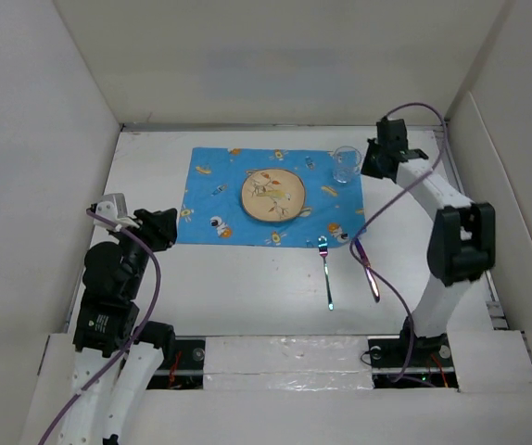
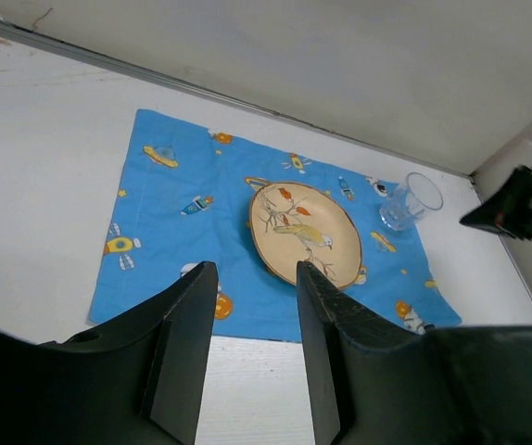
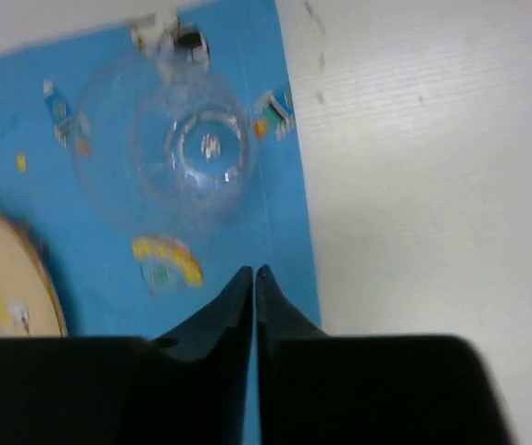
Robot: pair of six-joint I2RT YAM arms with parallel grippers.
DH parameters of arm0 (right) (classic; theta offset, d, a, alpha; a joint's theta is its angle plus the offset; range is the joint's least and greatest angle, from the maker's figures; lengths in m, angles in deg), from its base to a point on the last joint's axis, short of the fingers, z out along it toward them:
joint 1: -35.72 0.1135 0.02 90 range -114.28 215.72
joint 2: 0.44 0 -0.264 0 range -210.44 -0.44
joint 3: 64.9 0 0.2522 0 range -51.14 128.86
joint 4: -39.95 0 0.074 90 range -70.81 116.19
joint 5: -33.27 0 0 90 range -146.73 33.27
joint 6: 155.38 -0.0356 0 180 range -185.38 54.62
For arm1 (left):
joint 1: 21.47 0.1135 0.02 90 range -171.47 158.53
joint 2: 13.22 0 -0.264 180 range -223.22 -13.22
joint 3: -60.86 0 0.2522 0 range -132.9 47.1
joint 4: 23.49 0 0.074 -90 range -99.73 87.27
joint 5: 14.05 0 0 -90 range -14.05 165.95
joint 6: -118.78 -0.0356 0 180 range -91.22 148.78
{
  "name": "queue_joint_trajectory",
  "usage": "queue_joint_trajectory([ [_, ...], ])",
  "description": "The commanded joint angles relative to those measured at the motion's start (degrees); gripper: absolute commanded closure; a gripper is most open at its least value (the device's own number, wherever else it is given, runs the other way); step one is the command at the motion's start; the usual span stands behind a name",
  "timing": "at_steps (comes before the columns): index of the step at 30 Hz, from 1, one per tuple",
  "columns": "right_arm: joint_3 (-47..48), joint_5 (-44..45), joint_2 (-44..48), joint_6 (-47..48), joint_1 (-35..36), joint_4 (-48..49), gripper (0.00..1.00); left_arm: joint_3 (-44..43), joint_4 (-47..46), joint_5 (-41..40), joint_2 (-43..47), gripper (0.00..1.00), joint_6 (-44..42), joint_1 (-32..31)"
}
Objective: Set the dinner table for one person
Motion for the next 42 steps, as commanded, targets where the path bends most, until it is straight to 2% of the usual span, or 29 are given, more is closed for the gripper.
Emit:
queue_joint_trajectory([
  [1, -15.23, -2.41, 18.11, -4.35, -0.01, 11.51, 1.00, 0.25, -2.72, 2.36, 1.71, 0.64, -0.58, -0.40],
  [2, -20.33, -3.02, 21.54, -6.28, 0.60, 13.18, 1.00, 0.25, -2.90, 2.55, 1.71, 0.64, -0.49, -0.40],
  [3, -29.78, -3.46, 24.70, -6.47, 1.47, 17.29, 1.00, 0.16, -3.07, 2.90, 1.71, 0.65, -0.49, -0.40],
  [4, -33.79, -3.47, 30.91, -6.82, 1.48, 17.94, 1.00, 0.07, -2.99, 2.99, 1.71, 0.66, -0.58, -0.40],
  [6, -42.13, -1.90, 36.40, -7.44, 2.10, 15.58, 1.00, -0.11, -3.07, 3.87, 1.71, 0.66, -0.67, -0.92],
  [10, -50.76, -3.72, 49.92, -9.11, 2.10, 6.80, 1.00, -0.02, -4.13, 5.54, 3.29, 0.65, -0.49, -0.93],
  [13, -54.30, -8.39, 54.60, -9.63, 3.15, 3.10, 1.00, 0.25, -4.66, 7.47, 3.56, 0.64, -0.49, -0.93],
  [14, -55.44, -8.13, 56.71, -10.42, 4.02, 1.87, 0.93, 0.16, -4.74, 8.35, 3.56, 0.64, -0.66, -0.93],
  [15, -55.71, -7.43, 57.42, -10.95, 4.03, -0.84, 0.71, 0.16, -4.74, 9.66, 3.47, 0.64, -0.84, -0.93],
  [16, -55.54, -7.16, 57.87, -11.22, 4.03, -2.52, 0.62, 0.25, -4.57, 10.11, 3.56, 0.64, -0.93, -0.93],
  [18, -55.10, -7.51, 57.96, -12.44, 4.65, -5.00, 0.40, 0.16, -4.74, 11.16, 3.73, 0.63, -1.02, -0.93],
  [20, -55.01, -8.39, 55.60, -13.32, 4.65, -7.09, 0.37, 0.25, -5.01, 11.87, 4.43, 0.63, -1.10, -0.93],
  [24, -51.52, -8.75, 41.05, -14.12, 9.98, -13.51, 0.35, 0.16, -5.01, 12.84, 6.10, 0.64, -1.02, -0.93],
  [31, -45.44, -0.94, 27.83, -19.12, 15.45, -19.75, 0.35, -0.28, -4.22, 11.26, 9.27, 0.63, -1.37, -0.93],
  [35, -43.24, 0.48, 23.96, -20.27, 16.86, -22.38, 0.35, -0.37, -4.04, 11.87, 9.80, 0.64, -1.54, -0.93],
  [36, -42.10, 1.01, 23.60, -20.45, 17.47, -23.88, 0.41, -0.54, -3.95, 11.70, 9.80, 0.64, -1.55, -0.93],
  [38, -36.68, 4.69, 25.33, -20.36, 18.88, -28.96, 0.46, -0.54, -3.78, 11.70, 10.15, 0.64, -1.72, -2.15],
  [39, -33.34, 6.62, 26.48, -20.10, 18.88, -31.34, 0.46, -0.63, -3.69, 11.61, 10.24, 0.64, -1.72, -2.16],
  [42, -31.89, 8.22, 29.03, -18.87, 16.44, -31.54, 0.44, -0.63, -3.69, 11.70, 10.24, 0.65, -1.81, -2.16],
])
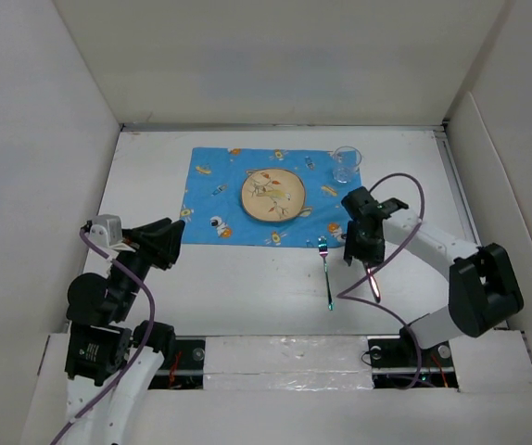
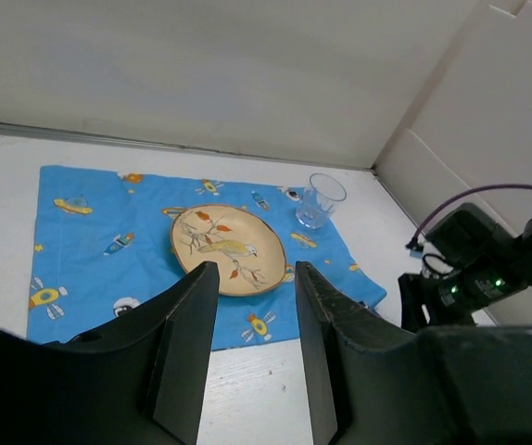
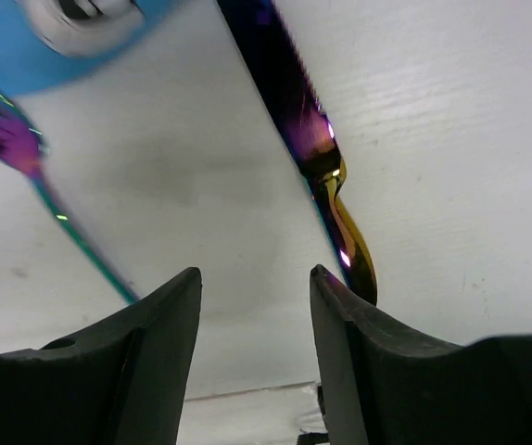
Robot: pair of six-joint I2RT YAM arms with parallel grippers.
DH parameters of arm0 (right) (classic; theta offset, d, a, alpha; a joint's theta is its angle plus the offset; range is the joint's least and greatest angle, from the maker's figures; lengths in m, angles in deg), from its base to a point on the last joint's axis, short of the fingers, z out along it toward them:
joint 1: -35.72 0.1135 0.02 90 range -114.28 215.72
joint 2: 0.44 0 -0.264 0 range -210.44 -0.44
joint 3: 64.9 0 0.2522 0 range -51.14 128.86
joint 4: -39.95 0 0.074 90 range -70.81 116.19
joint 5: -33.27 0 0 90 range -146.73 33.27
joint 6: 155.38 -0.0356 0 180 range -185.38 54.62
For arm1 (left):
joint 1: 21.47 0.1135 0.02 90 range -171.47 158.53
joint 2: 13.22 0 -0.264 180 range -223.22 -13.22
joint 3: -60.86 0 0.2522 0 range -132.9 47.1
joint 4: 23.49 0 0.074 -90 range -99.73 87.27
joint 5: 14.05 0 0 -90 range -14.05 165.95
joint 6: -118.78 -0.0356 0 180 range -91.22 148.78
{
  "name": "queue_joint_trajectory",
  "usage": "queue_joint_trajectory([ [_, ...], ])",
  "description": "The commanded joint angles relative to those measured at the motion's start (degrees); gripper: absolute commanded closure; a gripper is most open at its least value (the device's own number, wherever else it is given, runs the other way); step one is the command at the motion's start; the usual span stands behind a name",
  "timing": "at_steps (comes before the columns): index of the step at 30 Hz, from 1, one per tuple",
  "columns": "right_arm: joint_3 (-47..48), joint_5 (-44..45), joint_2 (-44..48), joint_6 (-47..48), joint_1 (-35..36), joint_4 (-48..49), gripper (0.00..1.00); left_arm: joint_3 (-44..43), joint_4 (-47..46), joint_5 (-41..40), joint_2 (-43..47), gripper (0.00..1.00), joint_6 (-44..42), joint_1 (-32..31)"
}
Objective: Set the dinner table for one person
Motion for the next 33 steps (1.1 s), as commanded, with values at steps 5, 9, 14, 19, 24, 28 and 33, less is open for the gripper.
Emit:
queue_joint_trajectory([
  [5, 1.91, 3.80, -1.62, 5.26, -6.46, -1.75, 0.38, -0.72, -1.28, -0.72, 1.43, 0.65, -1.24, -0.28],
  [9, 0.15, -0.42, -2.95, 6.32, -7.78, 0.29, 0.34, -0.81, -1.37, -1.08, 1.17, 0.65, -1.33, -0.28],
  [14, -1.08, -4.54, -6.27, 9.91, -9.89, 2.65, 0.33, -0.90, -1.19, -1.96, 0.90, 0.66, -1.51, -0.28],
  [19, -4.95, -12.08, -6.82, 8.70, -8.23, 5.73, 0.42, -0.90, -0.76, -2.83, 1.08, 0.66, -1.68, -0.28],
  [24, -6.53, -13.69, -3.13, 3.87, -3.05, 6.09, 0.60, -0.81, -0.76, -3.10, 1.26, 0.66, -1.59, -0.28],
  [28, -6.71, -10.81, -2.16, 0.70, 0.21, 6.09, 0.73, -0.81, -0.75, -2.75, 1.52, 0.66, -1.51, -0.28],
  [33, -4.17, -5.17, -5.22, 0.26, 1.09, 5.39, 0.65, -0.72, -0.84, -2.31, 1.78, 0.66, -1.42, -0.28],
])
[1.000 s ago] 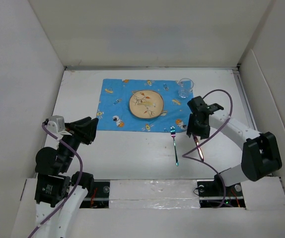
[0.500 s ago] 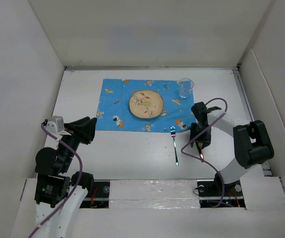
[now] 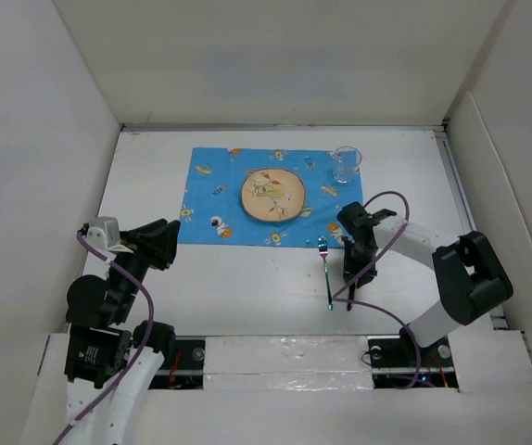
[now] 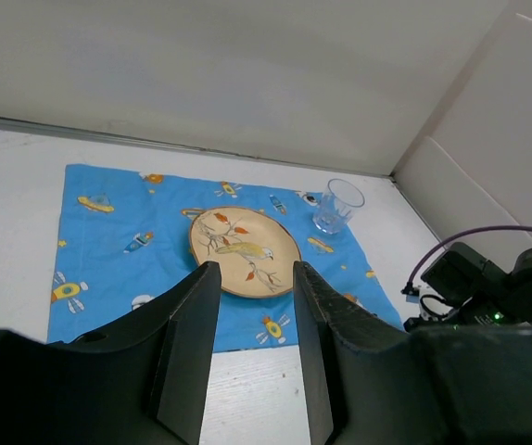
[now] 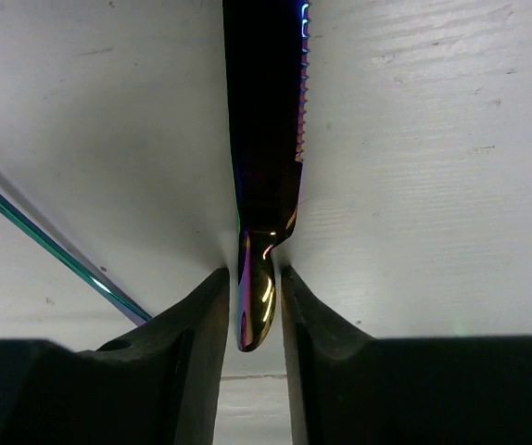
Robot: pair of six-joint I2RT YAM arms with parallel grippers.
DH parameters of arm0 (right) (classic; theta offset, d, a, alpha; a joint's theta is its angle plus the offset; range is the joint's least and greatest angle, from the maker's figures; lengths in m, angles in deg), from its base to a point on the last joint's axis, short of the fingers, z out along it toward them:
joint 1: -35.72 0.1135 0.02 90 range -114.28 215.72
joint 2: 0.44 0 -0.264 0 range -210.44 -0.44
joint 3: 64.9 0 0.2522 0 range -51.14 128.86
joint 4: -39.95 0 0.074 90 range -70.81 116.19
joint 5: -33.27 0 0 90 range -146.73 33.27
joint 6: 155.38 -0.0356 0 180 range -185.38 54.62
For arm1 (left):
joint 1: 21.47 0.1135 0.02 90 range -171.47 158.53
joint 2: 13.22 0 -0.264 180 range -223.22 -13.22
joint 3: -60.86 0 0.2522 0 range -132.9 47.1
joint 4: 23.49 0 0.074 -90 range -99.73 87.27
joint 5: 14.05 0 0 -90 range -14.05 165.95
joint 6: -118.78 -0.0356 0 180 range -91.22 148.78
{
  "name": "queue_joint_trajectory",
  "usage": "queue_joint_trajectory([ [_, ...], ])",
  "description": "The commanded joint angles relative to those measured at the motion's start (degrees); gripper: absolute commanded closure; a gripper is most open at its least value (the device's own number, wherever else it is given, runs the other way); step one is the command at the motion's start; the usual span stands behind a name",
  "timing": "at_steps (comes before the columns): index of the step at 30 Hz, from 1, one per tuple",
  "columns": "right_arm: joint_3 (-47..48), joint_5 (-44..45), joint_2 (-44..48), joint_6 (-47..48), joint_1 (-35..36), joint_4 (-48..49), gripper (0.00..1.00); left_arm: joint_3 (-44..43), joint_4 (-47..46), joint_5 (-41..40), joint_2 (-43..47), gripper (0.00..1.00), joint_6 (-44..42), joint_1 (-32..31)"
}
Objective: Set the dinner table for one person
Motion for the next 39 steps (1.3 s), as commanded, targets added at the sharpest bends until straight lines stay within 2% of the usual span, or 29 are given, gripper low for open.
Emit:
queue_joint_trajectory([
  [1, 2.35, 4.69, -2.56, -1.32, 1.05, 1.04, 0.60, -0.72, -1.98, 0.49, 0.93, 0.66, -0.61, -0.28],
  [2, 3.05, 5.30, -4.14, -1.49, 1.75, 0.69, 0.55, -0.72, -1.98, 0.40, 1.02, 0.66, -0.61, -0.28],
  [7, 4.20, 6.54, -5.20, -2.11, 3.25, 0.16, 0.55, -0.72, -1.98, 0.67, 0.84, 0.66, -0.70, -0.28],
  [14, 4.03, 7.24, -6.00, -3.25, 3.78, 0.24, 0.79, -0.90, -1.80, 0.84, 0.93, 0.66, -0.79, -0.28],
  [16, 4.20, 7.16, -6.08, -3.25, 3.78, 0.24, 0.83, -0.98, -1.72, 0.67, 0.93, 0.66, -0.79, -0.28],
  [20, 4.47, 7.68, -6.44, -3.51, 3.78, 0.07, 1.00, -0.98, -1.72, 0.58, 1.19, 0.66, -0.87, -0.28],
  [25, 5.26, 8.74, -4.25, -4.12, 5.10, -2.21, 1.00, -0.90, -1.71, 0.84, 1.11, 0.67, -0.87, -0.28],
  [39, 5.70, 7.33, 12.28, -9.49, 10.98, -12.05, 1.00, -0.72, -1.80, 1.10, 0.93, 0.67, -0.79, -0.28],
])
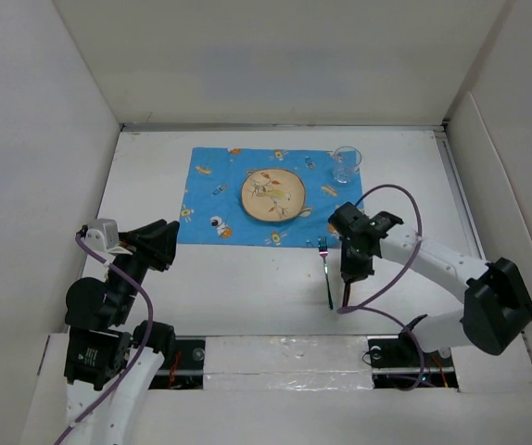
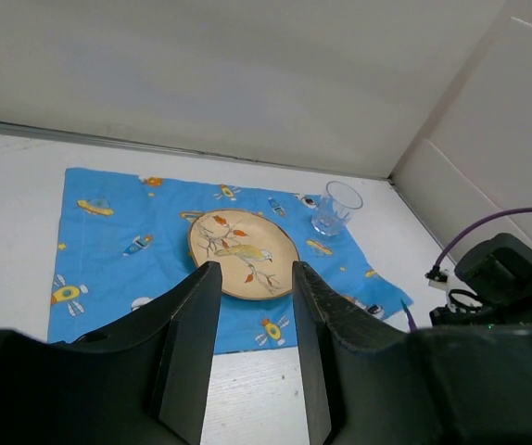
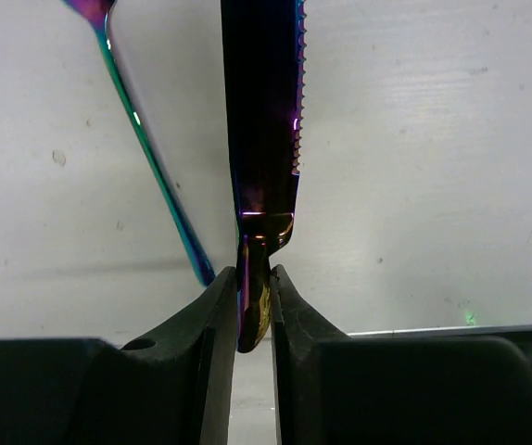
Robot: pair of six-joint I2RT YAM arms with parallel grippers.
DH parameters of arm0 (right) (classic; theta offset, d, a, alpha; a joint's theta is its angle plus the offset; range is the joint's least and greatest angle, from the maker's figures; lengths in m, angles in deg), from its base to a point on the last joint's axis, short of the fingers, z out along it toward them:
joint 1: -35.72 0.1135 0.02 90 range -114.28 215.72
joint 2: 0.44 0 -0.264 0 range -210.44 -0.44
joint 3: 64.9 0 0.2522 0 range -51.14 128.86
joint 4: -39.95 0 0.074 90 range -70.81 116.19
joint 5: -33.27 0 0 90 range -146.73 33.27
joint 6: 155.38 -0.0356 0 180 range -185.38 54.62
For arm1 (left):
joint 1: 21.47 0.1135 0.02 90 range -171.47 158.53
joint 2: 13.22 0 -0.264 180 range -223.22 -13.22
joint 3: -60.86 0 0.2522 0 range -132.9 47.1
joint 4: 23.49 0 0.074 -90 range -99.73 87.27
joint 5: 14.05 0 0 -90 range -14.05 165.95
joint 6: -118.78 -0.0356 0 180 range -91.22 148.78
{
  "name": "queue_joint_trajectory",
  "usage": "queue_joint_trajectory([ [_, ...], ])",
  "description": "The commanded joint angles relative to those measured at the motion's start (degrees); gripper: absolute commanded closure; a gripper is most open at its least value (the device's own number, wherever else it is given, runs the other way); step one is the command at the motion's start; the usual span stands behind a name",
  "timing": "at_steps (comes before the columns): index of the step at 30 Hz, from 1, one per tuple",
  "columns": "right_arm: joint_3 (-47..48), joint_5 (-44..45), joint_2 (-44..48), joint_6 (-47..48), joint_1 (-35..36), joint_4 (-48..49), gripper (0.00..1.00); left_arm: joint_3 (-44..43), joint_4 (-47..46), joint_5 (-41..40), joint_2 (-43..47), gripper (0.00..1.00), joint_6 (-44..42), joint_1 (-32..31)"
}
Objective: Set the dinner table for one person
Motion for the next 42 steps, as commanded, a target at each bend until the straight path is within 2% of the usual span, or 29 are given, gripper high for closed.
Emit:
queue_joint_trajectory([
  [1, 1.41, 0.60, 4.63, -2.75, 2.06, -5.59, 1.00, -0.72, -2.04, 1.13, 0.36, 0.67, -0.72, -0.28],
  [6, 3.52, 3.66, 9.91, -5.13, 3.48, -10.08, 1.00, -0.72, -1.87, 1.13, 0.36, 0.67, -0.72, -0.28],
  [10, 7.57, 3.94, 8.51, -1.27, 0.93, -8.23, 1.00, -0.63, -1.96, 1.30, 0.19, 0.67, -0.72, -0.28],
  [17, 23.97, 3.68, -10.62, 10.66, -1.96, -2.97, 1.00, -0.54, -1.78, 1.04, -0.34, 0.67, -0.72, -0.28],
  [18, 25.57, 3.68, -10.65, 10.69, -1.97, -2.96, 1.00, -0.54, -1.78, 1.04, -0.34, 0.67, -0.72, -0.28],
  [25, 39.00, -1.06, -26.00, 17.36, -5.65, -0.50, 1.00, -0.54, -1.69, 1.66, -1.48, 0.67, -0.81, -0.28],
  [36, 55.45, -3.36, -41.13, 22.81, -10.84, -2.16, 1.00, -0.37, -1.69, 2.01, -3.41, 0.67, -0.81, -0.28],
  [42, 61.17, -3.44, -46.68, 24.49, -12.87, -3.75, 1.00, -0.37, -1.60, 2.18, -4.20, 0.67, -0.90, -0.28],
])
